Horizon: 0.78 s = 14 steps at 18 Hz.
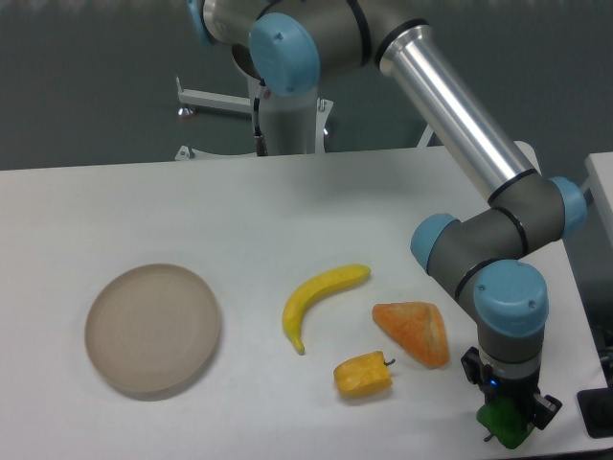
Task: Place the green pepper on the table
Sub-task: 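Lift the green pepper in the gripper and carry it away from the orange wedge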
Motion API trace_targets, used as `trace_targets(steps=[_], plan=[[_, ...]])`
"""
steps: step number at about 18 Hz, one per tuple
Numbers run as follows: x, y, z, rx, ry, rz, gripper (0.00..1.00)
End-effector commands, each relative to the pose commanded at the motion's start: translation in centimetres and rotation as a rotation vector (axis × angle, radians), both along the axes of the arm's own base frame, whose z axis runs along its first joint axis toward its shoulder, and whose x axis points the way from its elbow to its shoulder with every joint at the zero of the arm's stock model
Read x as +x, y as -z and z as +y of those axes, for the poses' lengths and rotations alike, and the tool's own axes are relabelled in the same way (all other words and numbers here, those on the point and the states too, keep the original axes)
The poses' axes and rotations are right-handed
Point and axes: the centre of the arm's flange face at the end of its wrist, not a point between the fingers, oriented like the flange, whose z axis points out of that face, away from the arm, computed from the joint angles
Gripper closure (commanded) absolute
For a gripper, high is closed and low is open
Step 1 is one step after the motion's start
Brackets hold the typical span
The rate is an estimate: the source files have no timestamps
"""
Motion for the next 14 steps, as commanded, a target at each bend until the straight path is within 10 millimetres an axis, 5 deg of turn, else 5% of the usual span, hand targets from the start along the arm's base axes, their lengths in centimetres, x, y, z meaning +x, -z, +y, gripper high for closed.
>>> trace_targets(steps=[7, 14], plan=[[2.9, -1.1, -0.7, -0.027, 0.024, -0.03, 0.63], [6.2, -5.8, -4.0, 0.031, 0.064, -0.147, 0.63]])
